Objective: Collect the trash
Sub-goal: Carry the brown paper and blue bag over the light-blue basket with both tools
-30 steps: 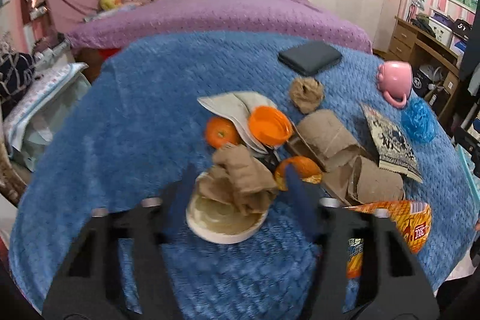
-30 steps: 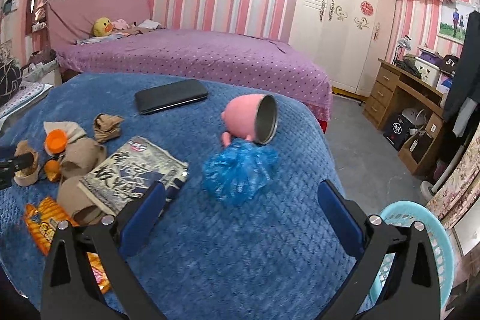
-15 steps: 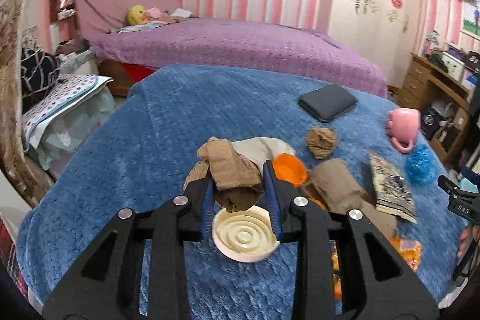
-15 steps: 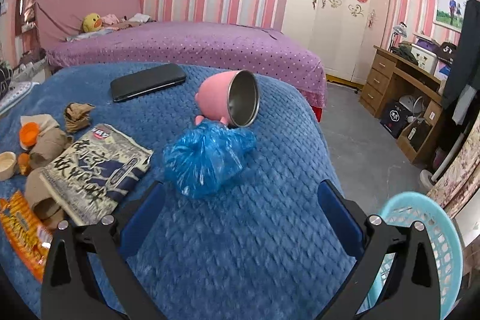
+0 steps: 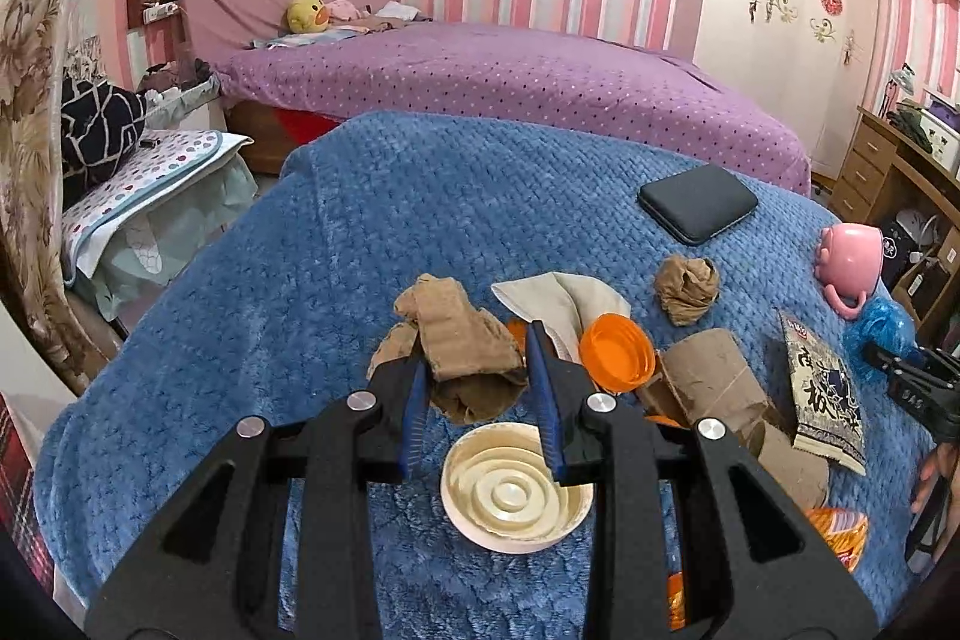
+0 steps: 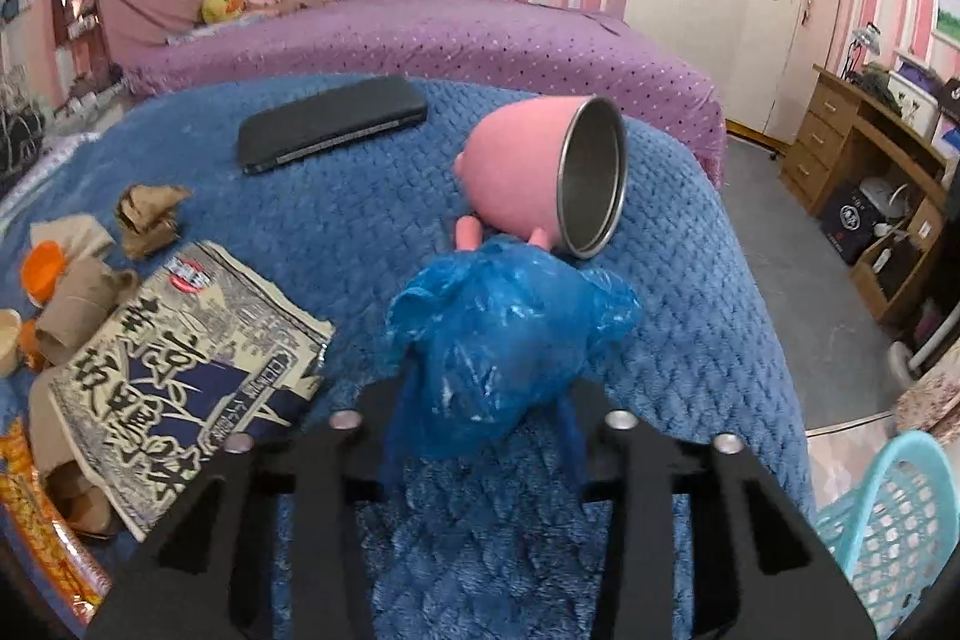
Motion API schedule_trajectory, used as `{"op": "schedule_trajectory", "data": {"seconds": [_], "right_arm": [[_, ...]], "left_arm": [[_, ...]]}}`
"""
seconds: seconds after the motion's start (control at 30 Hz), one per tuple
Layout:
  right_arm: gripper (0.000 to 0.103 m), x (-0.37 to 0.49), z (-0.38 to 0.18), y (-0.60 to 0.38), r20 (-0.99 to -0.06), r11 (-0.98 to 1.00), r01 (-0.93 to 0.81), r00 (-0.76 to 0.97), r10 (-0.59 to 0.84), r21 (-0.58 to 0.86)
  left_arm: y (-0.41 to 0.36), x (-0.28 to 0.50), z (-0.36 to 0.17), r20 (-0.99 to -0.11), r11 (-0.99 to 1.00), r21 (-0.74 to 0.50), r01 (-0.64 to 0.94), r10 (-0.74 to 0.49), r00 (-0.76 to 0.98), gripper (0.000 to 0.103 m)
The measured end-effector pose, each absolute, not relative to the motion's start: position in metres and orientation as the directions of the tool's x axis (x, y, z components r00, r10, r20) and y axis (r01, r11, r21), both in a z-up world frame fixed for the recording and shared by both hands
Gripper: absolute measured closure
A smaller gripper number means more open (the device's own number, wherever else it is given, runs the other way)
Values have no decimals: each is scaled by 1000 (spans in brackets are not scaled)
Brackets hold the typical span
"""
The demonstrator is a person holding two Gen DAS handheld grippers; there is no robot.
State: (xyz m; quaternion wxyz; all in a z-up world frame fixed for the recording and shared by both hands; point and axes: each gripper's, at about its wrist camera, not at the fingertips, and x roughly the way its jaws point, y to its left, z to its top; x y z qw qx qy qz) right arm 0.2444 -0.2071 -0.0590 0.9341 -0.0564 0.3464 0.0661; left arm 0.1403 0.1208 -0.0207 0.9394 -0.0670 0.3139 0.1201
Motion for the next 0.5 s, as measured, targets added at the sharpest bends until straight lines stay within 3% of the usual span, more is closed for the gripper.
{"op": "schedule_trajectory", "data": {"seconds": [0.5], "right_arm": [[75,161,-12,-269,-550,991,-116,833,64,-61]], "left_arm": [[71,122,-9,-559,980,-10,-199,160,814,74]]}}
